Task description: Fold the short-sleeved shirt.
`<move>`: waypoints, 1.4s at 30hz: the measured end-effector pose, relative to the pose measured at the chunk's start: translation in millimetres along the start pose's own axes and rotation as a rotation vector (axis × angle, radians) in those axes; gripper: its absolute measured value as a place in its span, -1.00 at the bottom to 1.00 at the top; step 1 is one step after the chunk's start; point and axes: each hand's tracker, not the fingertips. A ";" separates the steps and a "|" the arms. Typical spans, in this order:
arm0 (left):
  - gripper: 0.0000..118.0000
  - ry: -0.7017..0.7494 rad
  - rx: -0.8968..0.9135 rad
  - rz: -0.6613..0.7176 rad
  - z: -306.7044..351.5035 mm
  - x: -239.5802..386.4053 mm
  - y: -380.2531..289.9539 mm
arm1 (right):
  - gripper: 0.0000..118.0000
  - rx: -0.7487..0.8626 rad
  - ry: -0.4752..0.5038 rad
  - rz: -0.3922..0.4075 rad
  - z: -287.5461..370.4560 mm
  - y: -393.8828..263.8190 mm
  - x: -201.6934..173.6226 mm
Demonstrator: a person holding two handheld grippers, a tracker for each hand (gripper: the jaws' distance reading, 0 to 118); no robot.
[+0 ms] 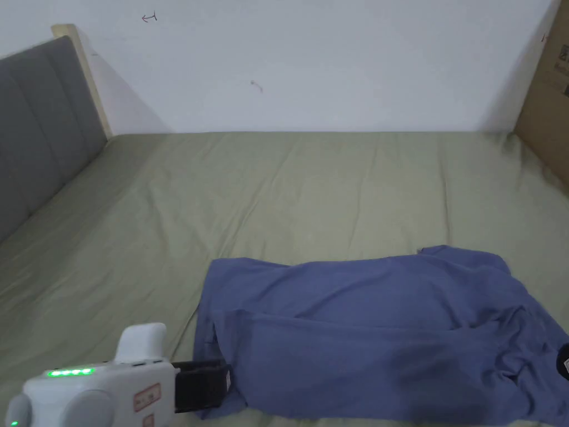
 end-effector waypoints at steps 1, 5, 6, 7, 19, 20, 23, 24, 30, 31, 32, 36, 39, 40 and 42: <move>0.94 0.063 -0.062 -0.025 -15.1 -2.1 0.5 | -1.00 -0.008 0.003 -0.003 -1.2 0.3 0.1; 0.94 0.174 -0.184 -0.036 -65.7 -13.0 -13.8 | -1.00 -0.055 -0.006 -0.002 -9.3 -2.4 5.4; 0.94 0.204 -0.198 -0.026 -74.2 -16.5 -14.2 | -1.00 -0.069 -0.015 0.003 -11.9 -4.2 6.7; 0.93 0.229 -0.199 -0.010 -78.8 -19.1 -14.2 | -1.00 -0.075 -0.022 0.006 -13.7 -5.8 7.7; -0.97 0.148 -0.113 -0.175 -52.5 23.7 -12.0 | -1.00 -0.080 -0.039 -0.103 -23.4 -0.6 39.9; -0.97 0.104 -0.123 -0.171 -54.6 21.2 -9.3 | -1.00 -0.059 -0.043 -0.104 -21.7 7.9 45.4; -0.97 0.102 -0.131 -0.132 -51.3 13.0 -1.2 | -1.00 -0.052 -0.046 -0.118 -29.1 41.1 69.0; -0.97 0.094 -0.126 -0.120 -48.9 9.2 1.3 | -0.96 -0.118 -0.043 -0.140 -38.8 52.3 79.2; -0.97 0.075 -0.136 -0.101 -40.9 -11.5 8.1 | 1.00 -0.516 -0.146 -0.320 -131.0 60.5 157.7; -0.97 0.069 -0.145 -0.098 -41.9 -13.1 8.4 | 1.00 -0.550 -0.194 -0.352 -145.6 56.9 170.3; -0.97 0.068 -0.149 -0.095 -41.1 -12.8 8.1 | 1.00 -0.569 -0.239 -0.367 -159.0 50.5 184.9; -0.97 0.073 -0.169 -0.091 -46.5 -13.1 9.4 | 0.89 -0.598 -0.202 -0.387 -183.5 35.4 200.4; -0.97 0.080 -0.182 -0.091 -51.9 -14.7 10.7 | -0.30 -0.614 -0.243 -0.322 -184.0 30.3 192.4; -0.97 0.083 -0.187 -0.085 -53.6 -16.0 10.1 | -0.44 -0.620 -0.349 -0.222 -183.4 31.0 187.6; -0.97 0.087 -0.194 -0.068 -55.6 -18.7 10.6 | -0.79 -0.596 -0.315 -0.134 -172.2 26.0 184.8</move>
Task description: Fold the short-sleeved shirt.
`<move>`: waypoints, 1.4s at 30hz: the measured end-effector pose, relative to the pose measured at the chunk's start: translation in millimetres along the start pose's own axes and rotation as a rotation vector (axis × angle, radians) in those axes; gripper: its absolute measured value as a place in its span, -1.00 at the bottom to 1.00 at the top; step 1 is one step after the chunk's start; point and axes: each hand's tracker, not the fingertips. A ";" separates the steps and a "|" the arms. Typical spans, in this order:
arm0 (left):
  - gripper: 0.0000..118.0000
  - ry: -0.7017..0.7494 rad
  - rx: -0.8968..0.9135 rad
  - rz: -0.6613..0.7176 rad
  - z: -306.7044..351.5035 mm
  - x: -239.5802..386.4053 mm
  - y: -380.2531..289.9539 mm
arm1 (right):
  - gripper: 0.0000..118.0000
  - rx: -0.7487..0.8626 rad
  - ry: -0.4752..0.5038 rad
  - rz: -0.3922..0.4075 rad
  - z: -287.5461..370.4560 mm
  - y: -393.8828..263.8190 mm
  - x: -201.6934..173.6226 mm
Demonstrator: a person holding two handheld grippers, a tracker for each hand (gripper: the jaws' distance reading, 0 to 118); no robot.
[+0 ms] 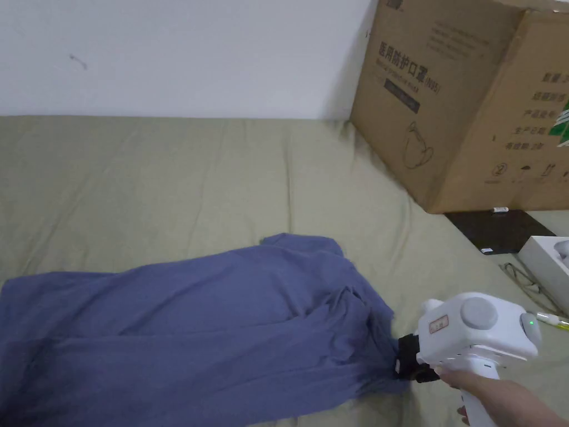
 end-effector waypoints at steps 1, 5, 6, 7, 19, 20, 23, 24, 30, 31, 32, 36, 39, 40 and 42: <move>-0.97 -0.002 0.000 0.004 0.3 -0.6 0.0 | -0.91 0.005 0.057 -0.013 4.3 -0.4 2.5; -0.97 -0.002 -0.003 -0.012 6.7 0.2 2.9 | -0.91 0.067 0.038 0.013 29.4 -3.7 3.9; -0.97 0.002 0.001 -0.021 11.1 0.1 4.8 | -0.91 0.090 0.031 0.020 39.4 -4.8 2.0; -0.97 0.006 0.008 -0.024 16.4 -0.3 6.7 | -0.91 0.099 0.033 0.019 49.0 -6.8 0.7; -0.97 -0.061 -0.045 -0.044 103.1 -2.7 -49.3 | -0.92 0.082 0.134 -0.052 121.2 -111.9 25.4; -0.97 -0.070 -0.045 -0.041 99.5 -4.5 -60.0 | -0.92 0.057 0.137 -0.054 111.0 -120.8 28.1; -0.86 -0.093 -0.086 0.005 77.8 -12.9 -77.2 | -0.92 0.013 0.070 -0.040 75.3 -131.3 28.3; -0.58 -0.108 -0.085 0.032 74.0 -14.2 -80.5 | -0.89 0.007 0.073 -0.047 69.3 -132.7 27.9; 0.93 -0.101 -0.039 0.103 85.6 -21.7 -79.4 | 0.85 0.051 0.051 -0.085 80.3 -136.3 21.9; 0.91 -0.133 -0.015 0.128 90.7 -22.2 -78.6 | 0.92 0.077 0.065 -0.056 87.8 -131.4 19.0; 0.91 -0.152 0.016 0.150 99.5 -21.1 -76.3 | 0.93 0.092 0.057 -0.021 97.5 -131.7 10.5; 0.91 -0.174 0.196 0.115 146.7 0.1 -60.0 | 0.93 0.310 0.127 0.088 149.5 -140.3 -35.0; 0.91 -0.153 0.358 0.054 181.3 29.2 -56.9 | 0.92 0.500 0.249 0.129 186.6 -152.2 -70.2; 0.88 -0.155 0.399 0.032 189.6 38.3 -57.9 | 0.91 0.548 0.285 0.129 194.4 -156.4 -78.7; 0.51 -0.143 0.524 0.001 205.8 54.1 -64.2 | 0.75 0.646 0.331 0.161 206.3 -166.1 -97.2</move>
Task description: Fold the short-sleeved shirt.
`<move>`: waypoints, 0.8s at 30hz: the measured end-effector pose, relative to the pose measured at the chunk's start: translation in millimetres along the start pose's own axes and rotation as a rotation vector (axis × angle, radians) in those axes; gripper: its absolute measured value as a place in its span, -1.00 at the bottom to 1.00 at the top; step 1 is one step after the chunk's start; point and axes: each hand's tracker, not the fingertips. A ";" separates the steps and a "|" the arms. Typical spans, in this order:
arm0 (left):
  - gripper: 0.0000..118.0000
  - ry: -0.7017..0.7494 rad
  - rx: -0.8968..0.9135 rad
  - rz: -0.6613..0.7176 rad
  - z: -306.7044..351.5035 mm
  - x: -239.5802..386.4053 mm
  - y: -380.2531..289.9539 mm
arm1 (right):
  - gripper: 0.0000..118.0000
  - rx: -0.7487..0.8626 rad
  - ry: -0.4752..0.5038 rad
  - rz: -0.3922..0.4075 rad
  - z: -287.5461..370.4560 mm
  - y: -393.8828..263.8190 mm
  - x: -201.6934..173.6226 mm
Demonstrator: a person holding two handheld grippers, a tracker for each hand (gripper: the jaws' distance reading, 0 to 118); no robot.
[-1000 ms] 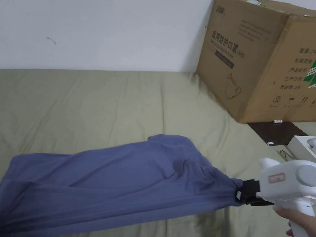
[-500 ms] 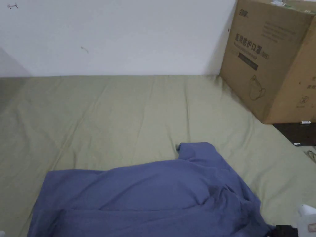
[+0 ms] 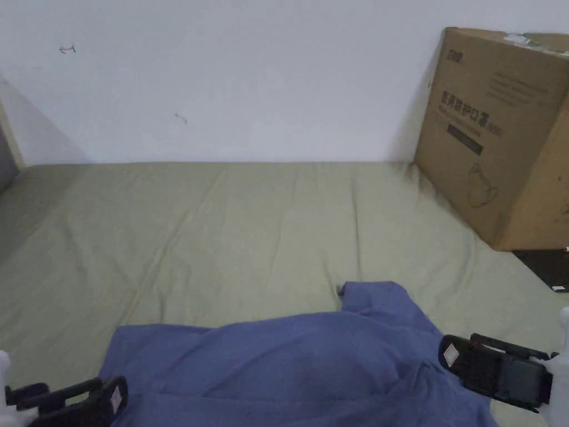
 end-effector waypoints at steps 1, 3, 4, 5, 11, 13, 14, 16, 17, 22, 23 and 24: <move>-0.18 0.000 0.049 -0.024 5.3 8.7 1.1 | 0.08 0.049 0.019 0.021 3.0 1.1 -12.8; -0.98 0.037 0.095 -0.068 8.0 25.0 2.7 | -1.00 0.086 -0.053 0.051 -0.7 0.7 -30.3; -0.98 0.022 0.121 -0.072 8.5 26.2 0.4 | -1.00 0.103 -0.070 0.025 0.1 0.3 -31.6; -0.99 0.010 0.130 -0.074 8.4 26.2 3.0 | -1.00 0.065 -0.001 0.022 -7.2 3.7 -26.0; -0.99 0.090 0.011 -0.143 -57.0 -11.2 68.0 | -1.00 0.001 -0.009 0.168 -21.6 5.9 -40.1; -0.99 0.117 -0.179 -0.145 -112.7 -39.8 90.8 | -1.00 -0.006 -0.010 0.168 -29.1 6.1 -40.6; -0.99 0.132 -0.263 -0.129 -144.8 -56.9 94.6 | -1.00 -0.018 -0.006 0.165 -33.6 5.9 -38.4; -0.93 0.094 -0.329 -0.067 -196.6 -86.3 93.1 | -1.00 -0.052 -0.002 0.146 -44.7 4.4 -33.1; -0.88 0.095 -0.356 -0.040 -222.2 -100.3 88.2 | -1.00 -0.071 -0.010 0.132 -52.2 3.5 -29.2; 1.00 0.175 -0.455 -0.041 -304.7 -138.3 55.3 | -1.00 -0.167 -0.040 0.048 -84.5 -1.2 -7.4; 0.99 0.202 -0.462 -0.078 -317.0 -142.2 51.1 | -1.00 -0.176 -0.049 0.044 -89.8 -2.0 -3.9; 0.99 0.234 -0.482 -0.105 -324.5 -143.5 44.0 | -1.00 -0.184 -0.059 0.046 -93.9 -2.7 -1.5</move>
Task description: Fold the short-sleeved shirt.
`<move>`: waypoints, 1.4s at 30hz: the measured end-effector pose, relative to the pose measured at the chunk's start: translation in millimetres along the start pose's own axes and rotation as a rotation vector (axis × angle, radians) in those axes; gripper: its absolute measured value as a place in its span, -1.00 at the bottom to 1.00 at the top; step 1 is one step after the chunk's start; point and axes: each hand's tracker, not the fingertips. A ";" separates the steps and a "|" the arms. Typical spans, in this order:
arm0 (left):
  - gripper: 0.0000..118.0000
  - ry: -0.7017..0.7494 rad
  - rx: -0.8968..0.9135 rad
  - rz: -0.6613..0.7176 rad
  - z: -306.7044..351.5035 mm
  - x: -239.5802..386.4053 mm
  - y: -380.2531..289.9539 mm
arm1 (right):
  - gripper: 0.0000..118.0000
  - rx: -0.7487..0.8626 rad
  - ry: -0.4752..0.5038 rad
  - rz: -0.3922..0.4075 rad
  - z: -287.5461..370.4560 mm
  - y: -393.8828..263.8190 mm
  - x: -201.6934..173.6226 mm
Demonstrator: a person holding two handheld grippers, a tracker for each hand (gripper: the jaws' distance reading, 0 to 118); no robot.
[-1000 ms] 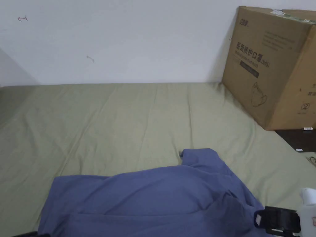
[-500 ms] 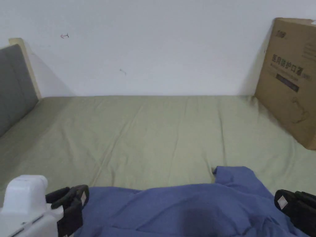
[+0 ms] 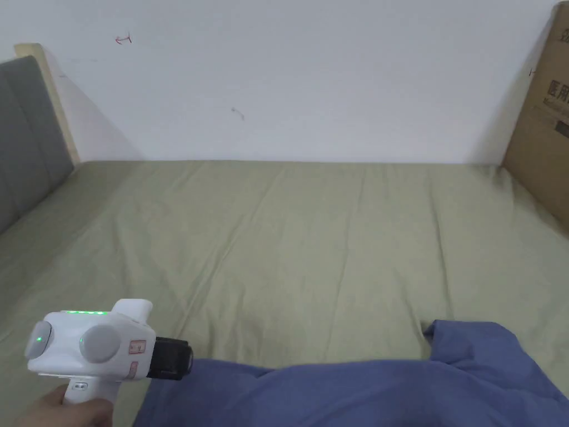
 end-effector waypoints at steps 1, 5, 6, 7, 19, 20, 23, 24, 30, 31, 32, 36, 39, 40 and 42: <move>0.99 0.033 -0.028 -0.016 -13.0 -1.1 0.1 | -1.00 -0.015 -0.015 0.002 -4.6 -0.4 2.6; 0.72 0.035 -0.071 -0.017 -28.9 10.4 -16.2 | -1.00 -0.060 -0.035 -0.010 -19.7 -1.6 9.4; 0.45 0.050 0.026 -0.063 -17.9 16.6 -17.7 | -1.00 -0.066 -0.034 -0.015 -23.1 -1.2 10.8; -0.08 0.011 0.059 -0.086 -11.1 23.2 -20.5 | -1.00 -0.069 -0.033 -0.018 -26.0 -0.6 12.2; -0.98 -0.053 0.161 -0.213 55.2 54.3 -12.4 | 1.00 -0.316 -0.146 0.032 -189.8 138.4 98.6; -0.98 -0.070 0.167 -0.167 61.4 49.3 -10.9 | 1.00 -0.347 -0.186 0.013 -210.8 141.3 112.1; -0.98 -0.092 0.183 -0.073 71.5 38.8 -14.5 | 1.00 -0.426 -0.341 -0.049 -261.4 143.2 148.1; -0.98 -0.104 0.184 -0.074 72.6 36.1 -16.3 | 1.00 -0.430 -0.334 -0.088 -272.1 141.7 156.5; -0.98 -0.074 0.144 -0.060 65.5 29.7 -30.4 | 0.68 -0.474 -0.276 -0.194 -293.3 128.7 154.7; -0.98 -0.072 0.137 -0.054 64.2 28.6 -31.7 | 0.46 -0.454 -0.350 -0.106 -288.8 128.8 146.7; -0.98 -0.070 0.132 -0.051 62.6 28.4 -30.7 | 0.15 -0.453 -0.362 -0.026 -285.6 127.7 136.6; -0.98 -0.079 0.131 -0.025 65.8 29.7 -32.4 | -0.97 -0.428 -0.264 -0.003 -267.5 125.9 119.9; -0.98 -0.072 0.157 0.007 74.7 28.3 -32.1 | -0.97 -0.241 -0.289 -0.027 -236.8 138.9 115.7; -0.98 -0.064 0.171 0.015 76.6 26.4 -30.0 | -0.97 -0.197 -0.300 -0.037 -227.7 143.9 117.6; -0.98 -0.046 0.201 0.022 84.3 24.2 -23.3 | -0.97 -0.118 -0.322 -0.062 -205.0 155.0 121.2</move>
